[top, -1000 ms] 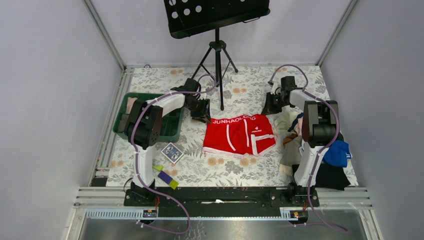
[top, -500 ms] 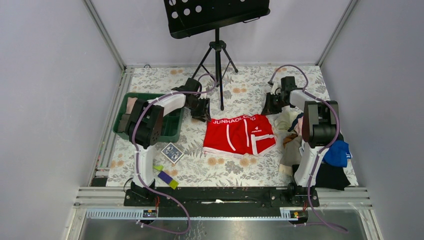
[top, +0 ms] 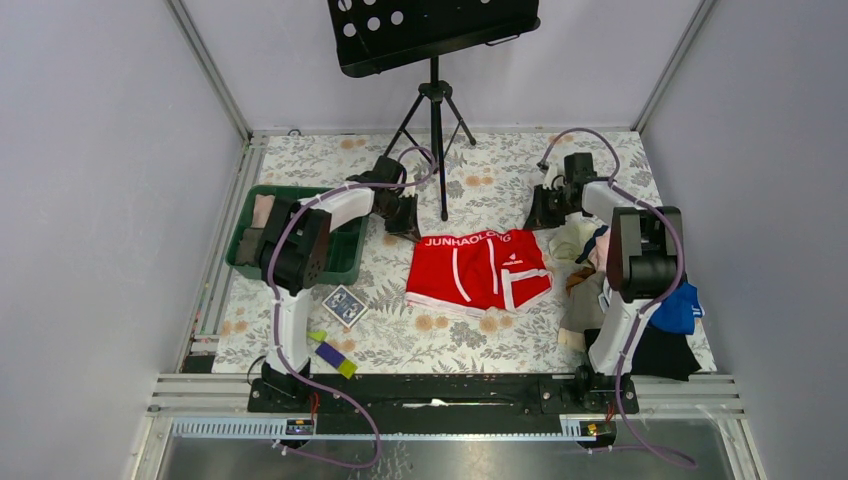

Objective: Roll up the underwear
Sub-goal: Flatten out the underwear at the center of the board.

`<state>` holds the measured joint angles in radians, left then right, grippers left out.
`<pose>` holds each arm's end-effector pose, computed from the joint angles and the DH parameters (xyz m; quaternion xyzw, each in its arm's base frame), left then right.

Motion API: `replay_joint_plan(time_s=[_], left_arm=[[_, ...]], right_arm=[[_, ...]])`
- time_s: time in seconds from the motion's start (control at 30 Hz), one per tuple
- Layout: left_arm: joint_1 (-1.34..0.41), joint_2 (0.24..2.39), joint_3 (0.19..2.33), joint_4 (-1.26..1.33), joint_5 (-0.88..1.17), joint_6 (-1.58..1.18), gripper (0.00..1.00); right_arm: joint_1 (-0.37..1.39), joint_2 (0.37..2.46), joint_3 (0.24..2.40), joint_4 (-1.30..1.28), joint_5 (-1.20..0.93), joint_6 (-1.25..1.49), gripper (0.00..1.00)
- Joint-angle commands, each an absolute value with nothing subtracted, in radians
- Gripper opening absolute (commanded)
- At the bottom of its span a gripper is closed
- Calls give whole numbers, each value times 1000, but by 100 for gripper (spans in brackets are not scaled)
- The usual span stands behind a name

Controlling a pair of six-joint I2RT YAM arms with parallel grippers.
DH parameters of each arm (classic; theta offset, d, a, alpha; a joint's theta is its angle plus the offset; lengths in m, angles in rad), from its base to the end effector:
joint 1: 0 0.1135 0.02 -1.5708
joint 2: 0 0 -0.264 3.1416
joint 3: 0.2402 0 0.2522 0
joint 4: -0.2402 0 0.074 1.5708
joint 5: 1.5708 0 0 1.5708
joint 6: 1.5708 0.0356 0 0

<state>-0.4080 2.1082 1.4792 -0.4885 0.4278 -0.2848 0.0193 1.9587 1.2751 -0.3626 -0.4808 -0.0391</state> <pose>0.3935 -0.1862 0.1490 0.1062 0.9475 -0.2691 0.1363 0.4002 0.0242 0.1583 -0.0891 0.9358 0.2274 0.2541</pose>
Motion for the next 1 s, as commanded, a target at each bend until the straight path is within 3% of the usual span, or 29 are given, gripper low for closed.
replay_joint_plan(time_s=[0.0, 0.53, 0.97], left_arm=[[-387, 1999, 1447, -410, 404, -306, 0], [-355, 1289, 1193, -380, 253, -308, 0], [-412, 916, 1126, -645, 364, -236, 0]], right_arm=[[26, 1819, 1286, -361, -529, -26, 0], [28, 1177, 1092, -225, -648, 213, 0], [34, 679, 897, -426, -816, 304, 0]])
